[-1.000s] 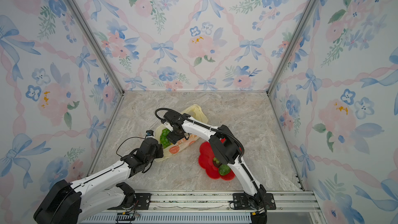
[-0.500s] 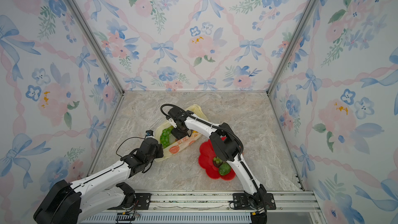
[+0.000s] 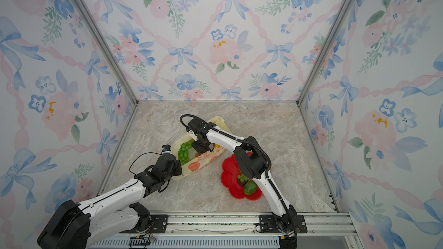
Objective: Take fruits out of the plastic bag
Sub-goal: Pick up the fruit from the plastic bag, then place the fruit on the plate.
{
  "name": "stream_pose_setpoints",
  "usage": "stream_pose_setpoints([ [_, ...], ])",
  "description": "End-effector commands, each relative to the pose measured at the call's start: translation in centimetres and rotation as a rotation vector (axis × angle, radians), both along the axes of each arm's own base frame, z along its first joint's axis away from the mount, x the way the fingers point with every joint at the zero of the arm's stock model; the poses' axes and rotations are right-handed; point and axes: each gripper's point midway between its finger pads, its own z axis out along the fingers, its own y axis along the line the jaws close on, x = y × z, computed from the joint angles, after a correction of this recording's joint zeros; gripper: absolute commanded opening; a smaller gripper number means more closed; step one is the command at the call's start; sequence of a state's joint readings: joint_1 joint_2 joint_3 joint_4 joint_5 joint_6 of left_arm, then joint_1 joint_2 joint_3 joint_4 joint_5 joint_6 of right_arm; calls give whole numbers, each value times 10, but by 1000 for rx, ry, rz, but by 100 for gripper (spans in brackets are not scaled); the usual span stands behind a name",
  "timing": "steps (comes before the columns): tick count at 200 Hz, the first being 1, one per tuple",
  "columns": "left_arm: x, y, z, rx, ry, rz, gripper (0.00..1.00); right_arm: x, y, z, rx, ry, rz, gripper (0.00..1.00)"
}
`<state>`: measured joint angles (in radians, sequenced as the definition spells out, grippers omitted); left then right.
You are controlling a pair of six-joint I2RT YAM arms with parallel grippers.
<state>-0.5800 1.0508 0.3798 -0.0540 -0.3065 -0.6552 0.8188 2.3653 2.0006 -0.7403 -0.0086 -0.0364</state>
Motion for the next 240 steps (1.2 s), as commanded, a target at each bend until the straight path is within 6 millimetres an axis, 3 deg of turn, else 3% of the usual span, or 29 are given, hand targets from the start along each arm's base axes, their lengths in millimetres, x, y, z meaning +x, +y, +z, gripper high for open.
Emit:
stream_pose_setpoints([
  [1,0,1,-1,38,11,-12,0,5,4,43,79,-41,-28,51],
  [71,18,-3,1,112,-2,-28,0,8,-15,99,209,-105,-140,50],
  [113,32,-8,12,145,-65,-52,0,-6,-37,126,221,-108,-196,49],
  [140,33,-4,13,168,-92,-55,0,-26,-67,141,197,-107,-242,49],
  [172,31,-6,12,147,-114,-68,0,-56,-110,145,143,-80,-313,49],
  [201,30,-8,10,137,-111,-77,0,-80,-151,139,138,7,-398,49],
  [240,28,-8,13,124,-121,-77,0,-99,-205,121,133,72,-545,48],
])
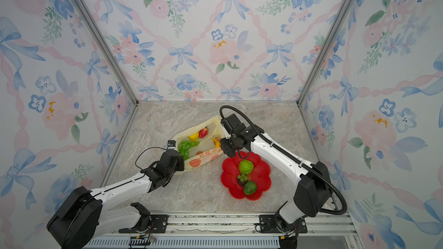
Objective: Take fruits out of the plastic bag
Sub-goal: Place the fruit on the plate.
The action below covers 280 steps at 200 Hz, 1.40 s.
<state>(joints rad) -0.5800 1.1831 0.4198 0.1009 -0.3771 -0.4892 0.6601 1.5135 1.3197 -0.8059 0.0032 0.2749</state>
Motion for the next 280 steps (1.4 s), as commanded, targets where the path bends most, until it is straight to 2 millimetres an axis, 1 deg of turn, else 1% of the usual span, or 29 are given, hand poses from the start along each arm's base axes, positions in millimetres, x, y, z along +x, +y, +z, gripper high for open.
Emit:
stream_pose_setpoints([
  [1,-2,-2,5,-8,-26,-21,0,-18,-30,-12,-10,78,-97,48],
  [40,-2,-1,6,-9,-31,-18,0,-31,-78,-24,-44,54,-247,46],
  [57,-2,1,6,-1,-32,-6,0,-33,-99,-24,-45,28,-337,46],
  [67,-2,2,5,2,-31,-2,0,-34,-107,-25,-41,13,-381,45],
  [94,-1,3,5,3,-32,3,0,-34,-131,-19,-9,-92,-549,45],
  [116,-1,3,5,9,-32,5,0,-40,-149,-23,46,-148,-712,44],
  [124,-1,4,4,10,-31,6,0,-44,-154,-29,70,-158,-767,44],
  [148,-1,4,4,11,-31,6,0,-50,-161,-39,160,-193,-892,44],
  [182,-1,2,3,8,-26,-1,0,-54,-162,-49,220,-283,-1004,43],
  [236,-2,2,4,4,-29,-2,0,-47,-156,-66,256,-304,-1079,42],
  [280,-2,2,4,3,-32,-3,0,-56,-157,-76,251,-327,-1155,41],
])
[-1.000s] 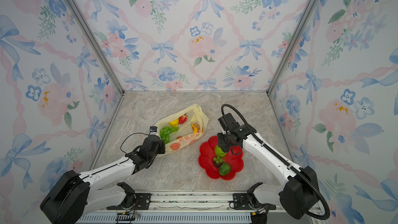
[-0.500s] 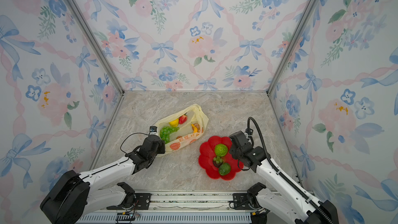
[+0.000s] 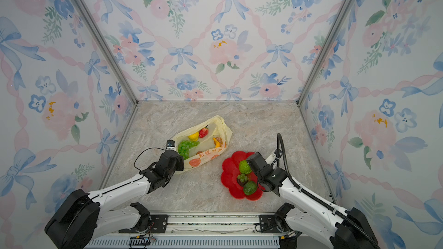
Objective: Take fruits out of the plastic bag
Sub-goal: Place the fruit on the plate.
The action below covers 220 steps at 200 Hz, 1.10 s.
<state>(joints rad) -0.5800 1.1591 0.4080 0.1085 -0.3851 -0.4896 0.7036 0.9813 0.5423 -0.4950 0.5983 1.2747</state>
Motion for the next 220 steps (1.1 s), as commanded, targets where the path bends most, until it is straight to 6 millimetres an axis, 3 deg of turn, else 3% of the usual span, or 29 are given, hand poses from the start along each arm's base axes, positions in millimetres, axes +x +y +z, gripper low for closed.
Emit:
stream_pose_setpoints([
  [1,-1,0,0,9,-12,-10,0,-3,-7,-4,4,-50,-93,41],
  [44,-1,-1,-1,6,-7,-17,0,-8,-2,-21,48,-68,-126,40],
  [139,-3,-4,1,-10,-12,-34,0,-11,9,-35,39,-43,-149,45],
  [220,-3,-4,2,-13,-20,-35,0,-15,8,-29,7,-36,-149,64],
])
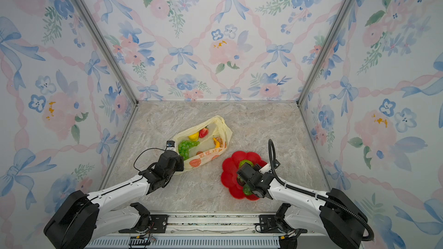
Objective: Take fruits out of the plastic bag
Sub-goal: Place the fruit on the plate.
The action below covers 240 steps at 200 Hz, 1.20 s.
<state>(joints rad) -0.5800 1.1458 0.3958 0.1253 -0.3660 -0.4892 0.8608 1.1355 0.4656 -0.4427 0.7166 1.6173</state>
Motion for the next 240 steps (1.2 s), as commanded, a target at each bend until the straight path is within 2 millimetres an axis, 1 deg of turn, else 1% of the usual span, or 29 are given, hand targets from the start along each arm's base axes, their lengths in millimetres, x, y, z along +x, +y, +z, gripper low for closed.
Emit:
stream_pose_setpoints([
  [1,-2,-1,1,7,-12,-20,0,2,-2,12,-29,-23,-12,64],
  [49,-2,-1,1,8,-13,-20,0,1,-6,16,-40,-33,-12,65],
  [78,-2,-3,0,5,-7,-32,0,0,-11,24,-55,-47,-17,65],
  [107,-2,-5,-1,2,-6,-37,0,2,-17,42,-102,-77,2,64],
  [120,-2,-5,0,0,-8,-38,0,7,-12,54,-140,-90,56,64],
  [149,-1,-9,-2,-14,-4,-49,0,26,18,84,-187,-120,244,66],
  [171,0,-12,-6,-15,15,-57,0,42,49,102,-198,-164,386,66],
  [194,-3,-11,-10,-31,42,-44,0,57,88,120,-175,-205,554,67],
  [215,-9,-6,-13,-39,76,-8,0,66,123,131,-147,-206,674,67],
  [228,-13,-1,-14,-42,84,18,0,72,149,133,-117,-206,758,67],
  [240,-15,-2,-12,-63,81,16,0,78,172,130,-93,-193,823,67],
])
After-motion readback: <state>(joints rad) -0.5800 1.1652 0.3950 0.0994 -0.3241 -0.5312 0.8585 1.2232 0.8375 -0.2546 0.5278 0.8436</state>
